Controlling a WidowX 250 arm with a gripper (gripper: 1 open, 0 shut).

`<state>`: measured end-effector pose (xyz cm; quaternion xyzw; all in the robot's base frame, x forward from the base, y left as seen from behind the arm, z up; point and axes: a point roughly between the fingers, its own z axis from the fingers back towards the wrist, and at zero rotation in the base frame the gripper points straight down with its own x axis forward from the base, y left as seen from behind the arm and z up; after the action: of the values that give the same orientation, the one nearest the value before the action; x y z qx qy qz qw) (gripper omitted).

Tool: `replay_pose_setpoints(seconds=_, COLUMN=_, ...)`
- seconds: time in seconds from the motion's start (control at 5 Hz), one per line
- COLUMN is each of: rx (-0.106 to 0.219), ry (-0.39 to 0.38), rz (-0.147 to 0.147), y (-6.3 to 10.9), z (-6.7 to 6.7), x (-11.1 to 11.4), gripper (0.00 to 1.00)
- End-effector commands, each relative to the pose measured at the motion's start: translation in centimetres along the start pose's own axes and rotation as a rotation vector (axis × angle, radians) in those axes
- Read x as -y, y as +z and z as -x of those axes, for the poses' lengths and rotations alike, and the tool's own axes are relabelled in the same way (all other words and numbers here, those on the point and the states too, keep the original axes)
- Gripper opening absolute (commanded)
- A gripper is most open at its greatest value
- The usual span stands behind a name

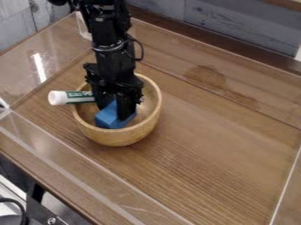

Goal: Remove the blue block from inside the brown bowl and put it on the table

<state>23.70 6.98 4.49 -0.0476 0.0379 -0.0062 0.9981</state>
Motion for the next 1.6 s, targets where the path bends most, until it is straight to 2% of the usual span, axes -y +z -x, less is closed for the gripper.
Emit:
replay_pose_setpoints(seconds=0.0, rx=0.051, ry=-0.012, rz=-0.021, y=1.37, z=-0.97, x=-0.16, gripper=0.0)
replay_pose_setpoints(seconds=1.4, rx=0.051, ry=-0.026, rz=-0.025, y=2.06, z=-1.16, x=0.29, gripper=0.0)
